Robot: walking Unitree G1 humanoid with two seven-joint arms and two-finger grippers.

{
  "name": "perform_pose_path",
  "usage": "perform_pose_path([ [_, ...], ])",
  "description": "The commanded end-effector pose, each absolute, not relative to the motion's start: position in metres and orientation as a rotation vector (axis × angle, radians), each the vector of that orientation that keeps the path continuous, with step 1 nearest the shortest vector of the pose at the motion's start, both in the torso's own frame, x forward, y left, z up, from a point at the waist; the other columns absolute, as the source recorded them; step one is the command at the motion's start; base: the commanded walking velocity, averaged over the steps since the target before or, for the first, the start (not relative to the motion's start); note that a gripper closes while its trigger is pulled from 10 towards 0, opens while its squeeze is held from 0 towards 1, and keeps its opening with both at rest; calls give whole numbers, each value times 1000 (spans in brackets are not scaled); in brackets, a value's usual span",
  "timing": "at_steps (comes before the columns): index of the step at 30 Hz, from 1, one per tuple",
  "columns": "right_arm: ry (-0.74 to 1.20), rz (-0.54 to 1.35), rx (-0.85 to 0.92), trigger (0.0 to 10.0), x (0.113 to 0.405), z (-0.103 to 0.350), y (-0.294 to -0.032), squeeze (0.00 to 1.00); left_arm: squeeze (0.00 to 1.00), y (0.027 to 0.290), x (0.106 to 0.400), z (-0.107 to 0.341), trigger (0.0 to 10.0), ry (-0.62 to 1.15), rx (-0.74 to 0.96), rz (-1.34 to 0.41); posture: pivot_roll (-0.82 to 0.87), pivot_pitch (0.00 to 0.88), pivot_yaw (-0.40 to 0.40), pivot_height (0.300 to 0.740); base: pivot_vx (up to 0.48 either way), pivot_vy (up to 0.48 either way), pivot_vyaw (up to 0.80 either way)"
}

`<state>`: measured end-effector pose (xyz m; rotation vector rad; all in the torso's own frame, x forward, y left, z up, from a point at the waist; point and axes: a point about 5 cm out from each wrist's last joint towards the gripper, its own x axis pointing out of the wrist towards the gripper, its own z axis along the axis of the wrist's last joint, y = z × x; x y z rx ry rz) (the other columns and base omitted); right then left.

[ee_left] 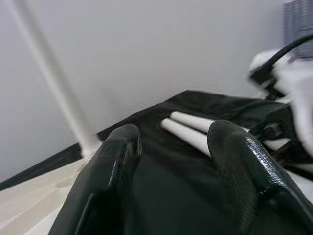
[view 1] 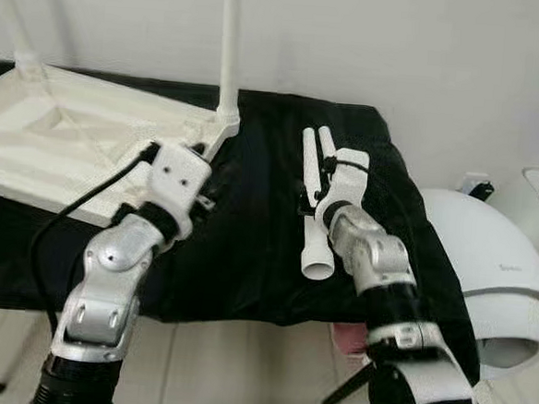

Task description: Building children table

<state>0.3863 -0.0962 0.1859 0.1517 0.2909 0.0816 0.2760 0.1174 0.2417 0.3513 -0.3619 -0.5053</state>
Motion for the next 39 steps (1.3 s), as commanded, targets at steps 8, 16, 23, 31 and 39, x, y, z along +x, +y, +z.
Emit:
perform_pose_path([
  [8,452,102,53,10000,389,165,-95,0,0,114,267,239,10000,-332,346,-547,40,109,-119,740,0,0,0],
  [16,600,167,69,10000,385,147,-85,0,0,114,264,241,10000,-317,342,-547,37,116,-129,740,0,0,0],
  [23,657,181,77,4471,384,139,-83,0,0,118,251,220,10000,-133,496,-716,51,125,-132,740,0,0,0],
  [31,674,187,79,2980,383,134,-79,0,0,127,233,190,10000,154,492,-970,53,128,-116,740,0,0,0],
  [39,679,188,83,0,383,133,-78,0,0,124,239,198,10000,118,460,-949,50,126,-111,740,0,0,0],
])
